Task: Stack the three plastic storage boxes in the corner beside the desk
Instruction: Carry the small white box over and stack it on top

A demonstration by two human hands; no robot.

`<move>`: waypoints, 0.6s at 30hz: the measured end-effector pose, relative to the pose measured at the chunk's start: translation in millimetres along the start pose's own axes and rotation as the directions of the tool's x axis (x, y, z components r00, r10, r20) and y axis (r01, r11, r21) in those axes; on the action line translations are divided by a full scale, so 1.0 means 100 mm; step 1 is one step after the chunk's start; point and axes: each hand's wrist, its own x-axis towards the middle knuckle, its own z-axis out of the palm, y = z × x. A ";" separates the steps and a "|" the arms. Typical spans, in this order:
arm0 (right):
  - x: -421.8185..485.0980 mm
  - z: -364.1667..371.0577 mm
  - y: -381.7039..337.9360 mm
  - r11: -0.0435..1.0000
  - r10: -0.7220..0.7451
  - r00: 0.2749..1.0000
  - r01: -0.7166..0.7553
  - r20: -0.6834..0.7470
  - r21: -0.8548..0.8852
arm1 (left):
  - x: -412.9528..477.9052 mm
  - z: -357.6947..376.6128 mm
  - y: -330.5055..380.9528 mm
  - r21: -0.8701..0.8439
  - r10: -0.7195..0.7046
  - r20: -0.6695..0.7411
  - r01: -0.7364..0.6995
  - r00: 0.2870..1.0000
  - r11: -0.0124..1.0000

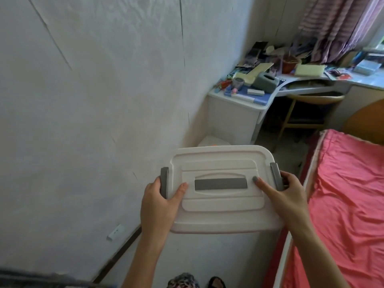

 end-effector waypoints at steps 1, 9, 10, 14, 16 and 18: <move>0.13 -0.04 0.02 1.000 0.003 1.000 -0.003 -0.004 -0.004 | 0.07 0.11 0.07 0.000 0.003 0.011 -0.003 1.000 1.000; 1.07 -0.22 0.23 0.998 0.062 0.996 -0.061 -0.058 0.007 | 0.63 1.00 0.48 0.007 0.015 0.096 -0.016 0.995 1.000; 1.19 -0.23 0.25 0.998 0.065 0.996 -0.064 -0.062 0.015 | 0.72 1.12 0.51 0.013 0.016 0.100 -0.017 0.995 1.000; 1.84 -0.26 0.31 0.998 0.052 0.996 -0.051 -0.076 0.022 | 1.19 1.68 0.66 0.011 0.026 0.123 -0.027 0.992 1.000; 2.20 -0.25 0.31 0.999 0.041 0.997 -0.040 -0.071 0.018 | 1.43 1.95 0.76 -0.004 0.030 0.125 -0.030 0.992 1.000; 2.59 -0.22 0.31 1.000 0.027 0.997 -0.026 -0.070 0.005 | 1.69 2.22 0.86 -0.027 0.019 0.110 -0.016 0.994 1.000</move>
